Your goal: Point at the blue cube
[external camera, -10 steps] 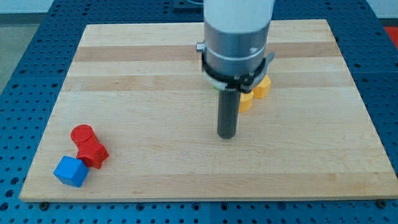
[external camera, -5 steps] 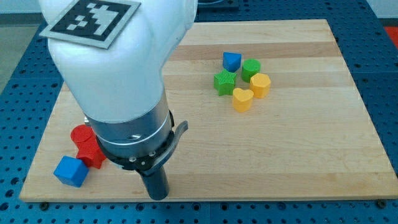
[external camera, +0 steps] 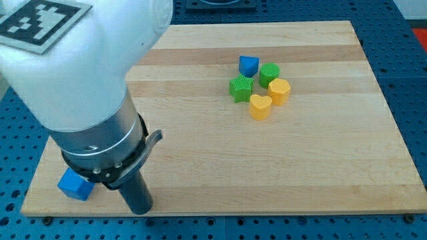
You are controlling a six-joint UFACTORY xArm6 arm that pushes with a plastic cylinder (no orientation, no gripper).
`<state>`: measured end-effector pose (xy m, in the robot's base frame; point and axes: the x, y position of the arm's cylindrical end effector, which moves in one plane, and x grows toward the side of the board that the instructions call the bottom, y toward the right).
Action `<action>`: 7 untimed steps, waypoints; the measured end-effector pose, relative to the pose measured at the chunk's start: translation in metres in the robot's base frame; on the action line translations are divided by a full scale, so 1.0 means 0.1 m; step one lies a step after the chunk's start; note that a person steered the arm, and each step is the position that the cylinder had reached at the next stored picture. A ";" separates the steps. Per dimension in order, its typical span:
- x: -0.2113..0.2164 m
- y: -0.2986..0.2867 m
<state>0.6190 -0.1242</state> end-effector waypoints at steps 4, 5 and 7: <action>0.00 -0.54; -0.01 -0.65; -0.01 -0.94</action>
